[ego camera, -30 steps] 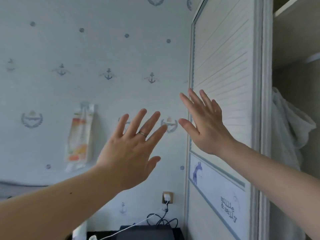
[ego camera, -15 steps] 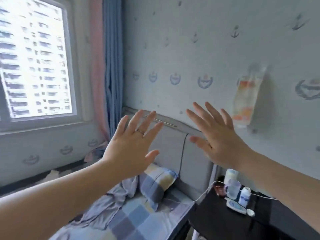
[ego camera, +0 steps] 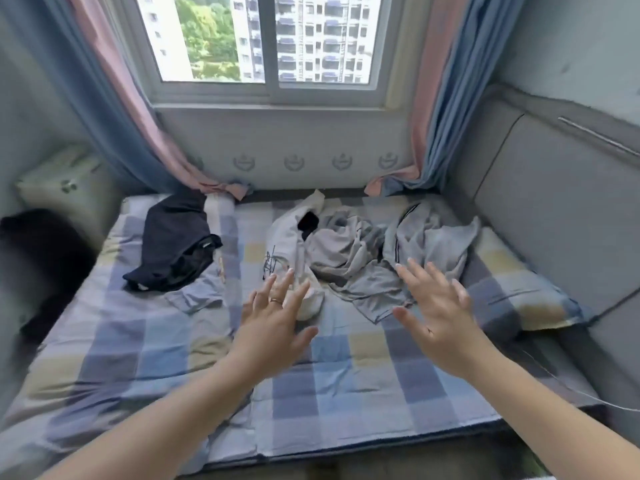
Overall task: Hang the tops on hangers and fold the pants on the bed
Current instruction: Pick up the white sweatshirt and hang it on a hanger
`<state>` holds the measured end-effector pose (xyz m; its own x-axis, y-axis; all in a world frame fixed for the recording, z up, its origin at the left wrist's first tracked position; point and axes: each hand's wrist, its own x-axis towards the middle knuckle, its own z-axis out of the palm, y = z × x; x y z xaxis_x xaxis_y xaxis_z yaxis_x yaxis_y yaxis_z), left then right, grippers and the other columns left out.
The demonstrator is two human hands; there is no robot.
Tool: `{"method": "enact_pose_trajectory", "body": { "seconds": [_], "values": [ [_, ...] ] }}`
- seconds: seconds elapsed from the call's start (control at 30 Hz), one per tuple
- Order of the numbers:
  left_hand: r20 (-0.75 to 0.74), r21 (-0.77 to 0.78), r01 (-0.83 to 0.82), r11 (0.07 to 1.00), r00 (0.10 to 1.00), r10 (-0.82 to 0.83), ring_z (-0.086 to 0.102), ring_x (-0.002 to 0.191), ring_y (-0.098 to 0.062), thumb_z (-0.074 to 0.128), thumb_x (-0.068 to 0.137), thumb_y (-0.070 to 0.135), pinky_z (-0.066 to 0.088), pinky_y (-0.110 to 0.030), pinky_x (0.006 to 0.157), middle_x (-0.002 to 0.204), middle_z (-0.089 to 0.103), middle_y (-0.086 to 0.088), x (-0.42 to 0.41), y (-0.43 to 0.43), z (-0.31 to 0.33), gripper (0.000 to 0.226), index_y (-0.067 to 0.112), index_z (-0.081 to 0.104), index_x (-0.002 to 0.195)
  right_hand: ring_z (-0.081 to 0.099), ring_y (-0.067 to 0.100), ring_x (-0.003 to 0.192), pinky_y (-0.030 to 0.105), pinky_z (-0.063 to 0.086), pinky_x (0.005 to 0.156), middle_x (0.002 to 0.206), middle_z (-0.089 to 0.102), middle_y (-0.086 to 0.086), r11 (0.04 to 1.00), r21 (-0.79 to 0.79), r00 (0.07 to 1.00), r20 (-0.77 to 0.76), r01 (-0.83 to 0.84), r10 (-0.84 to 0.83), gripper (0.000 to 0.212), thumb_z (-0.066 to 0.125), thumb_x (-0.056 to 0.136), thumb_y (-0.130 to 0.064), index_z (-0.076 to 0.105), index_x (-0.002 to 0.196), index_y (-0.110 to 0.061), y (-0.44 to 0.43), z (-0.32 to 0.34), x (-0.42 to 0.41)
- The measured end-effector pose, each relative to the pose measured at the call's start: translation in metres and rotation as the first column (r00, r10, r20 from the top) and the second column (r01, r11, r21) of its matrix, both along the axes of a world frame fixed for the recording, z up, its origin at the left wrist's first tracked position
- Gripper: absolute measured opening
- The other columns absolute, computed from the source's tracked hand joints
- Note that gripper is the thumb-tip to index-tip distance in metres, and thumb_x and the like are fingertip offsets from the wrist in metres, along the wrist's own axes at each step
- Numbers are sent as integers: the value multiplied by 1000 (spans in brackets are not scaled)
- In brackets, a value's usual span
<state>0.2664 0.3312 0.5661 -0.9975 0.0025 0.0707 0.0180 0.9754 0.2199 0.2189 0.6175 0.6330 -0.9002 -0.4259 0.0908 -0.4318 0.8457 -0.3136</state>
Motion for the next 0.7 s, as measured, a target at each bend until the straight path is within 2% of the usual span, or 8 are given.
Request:
{"method": "enact_pose_trajectory", "body": {
  "seconds": [0.2,0.37,0.53,0.7],
  "values": [
    [235,4,-198,980,953,191,-11,154,-19,38,95,66,2,-47,122,168,-10,9,-28,-41,-50,76,41,2,158,1,10,154,40,0,120,166,11,-17,994,-22,979,174,-106,108,74,14,87,-74,13,155,-46,-46,-72,-87],
    [324,28,-330,944,896,304,-6,154,-21,40,97,62,6,-47,122,168,-3,7,-45,-67,-73,73,38,8,158,4,13,154,43,4,121,166,11,-14,987,3,942,297,-162,154,63,30,100,-61,15,158,-40,-87,-113,-135],
    [409,23,-368,929,852,327,-2,154,-23,41,96,61,10,-47,122,169,2,4,-65,-97,-116,73,35,14,158,6,13,154,41,7,120,167,13,-12,985,24,901,408,-169,145,61,37,102,-52,17,158,-37,-132,-162,-166],
    [521,49,-393,918,794,312,5,153,-24,46,95,59,17,-46,121,168,10,2,-99,-128,-197,73,33,18,157,15,16,152,43,15,120,165,21,-8,994,57,849,526,-94,50,60,40,103,-49,21,157,-34,-179,-238,-193]
  ]
}}
